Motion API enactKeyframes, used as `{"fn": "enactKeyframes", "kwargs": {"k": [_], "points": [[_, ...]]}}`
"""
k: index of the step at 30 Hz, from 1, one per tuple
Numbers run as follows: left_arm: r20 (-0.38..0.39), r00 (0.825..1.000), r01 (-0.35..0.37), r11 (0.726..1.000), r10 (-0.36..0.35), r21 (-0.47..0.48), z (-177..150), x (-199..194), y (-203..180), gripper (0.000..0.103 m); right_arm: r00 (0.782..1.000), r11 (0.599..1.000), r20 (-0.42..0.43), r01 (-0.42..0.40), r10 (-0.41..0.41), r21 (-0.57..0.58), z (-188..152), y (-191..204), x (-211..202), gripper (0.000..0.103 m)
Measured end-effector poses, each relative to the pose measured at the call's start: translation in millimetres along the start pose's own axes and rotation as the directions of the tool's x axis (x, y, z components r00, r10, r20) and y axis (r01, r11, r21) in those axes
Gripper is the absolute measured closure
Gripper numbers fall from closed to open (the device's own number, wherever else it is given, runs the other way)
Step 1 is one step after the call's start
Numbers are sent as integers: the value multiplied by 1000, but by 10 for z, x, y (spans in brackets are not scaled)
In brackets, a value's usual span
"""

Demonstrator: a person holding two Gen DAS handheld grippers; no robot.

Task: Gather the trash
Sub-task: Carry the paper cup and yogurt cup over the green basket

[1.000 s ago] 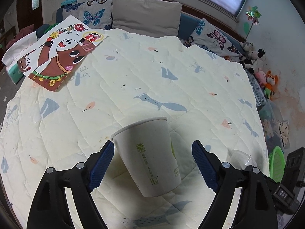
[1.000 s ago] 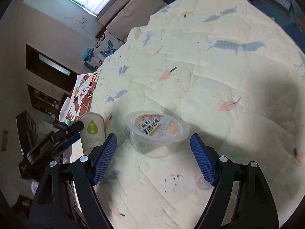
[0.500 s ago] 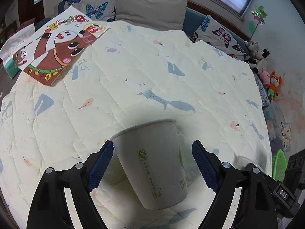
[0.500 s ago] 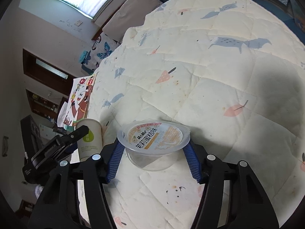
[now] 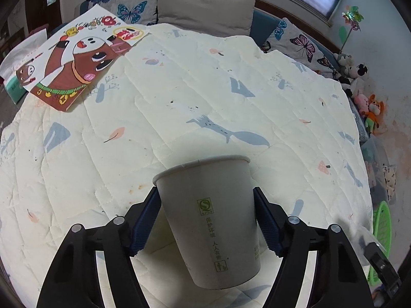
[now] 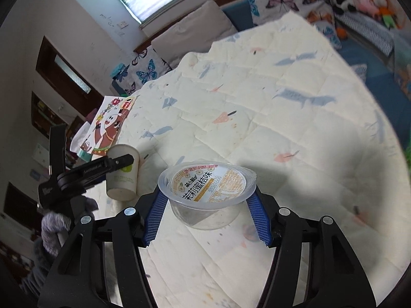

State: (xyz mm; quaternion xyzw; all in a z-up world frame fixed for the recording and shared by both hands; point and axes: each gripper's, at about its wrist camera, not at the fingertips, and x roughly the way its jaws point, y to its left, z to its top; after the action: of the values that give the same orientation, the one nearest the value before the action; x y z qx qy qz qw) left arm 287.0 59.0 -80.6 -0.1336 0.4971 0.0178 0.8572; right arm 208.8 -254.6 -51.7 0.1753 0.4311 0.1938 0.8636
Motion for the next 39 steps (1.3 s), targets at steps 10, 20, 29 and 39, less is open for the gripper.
{"fn": "enactKeyframes", "kwargs": {"k": [10,20,29,39], "points": [[32,996,80,994,-82,72,-173,-308,-345,36,996,998,59,60,-60,1,-131,-194,-417,42],[40,982,174,960,-187,219,-448,-644,-1064,36,983,988,106,142,-147,52,-336,-600,-857,42],[8,970,228,919,-244,322,-693,-752,-1667,36,962,970,141,221,-234,101,-498,-1005,-1257,42],[-28,960,265,870,-279,416,-918,-794,-2284,36,932,939,164,295,-324,176,-601,-1478,-1660,42]]}}
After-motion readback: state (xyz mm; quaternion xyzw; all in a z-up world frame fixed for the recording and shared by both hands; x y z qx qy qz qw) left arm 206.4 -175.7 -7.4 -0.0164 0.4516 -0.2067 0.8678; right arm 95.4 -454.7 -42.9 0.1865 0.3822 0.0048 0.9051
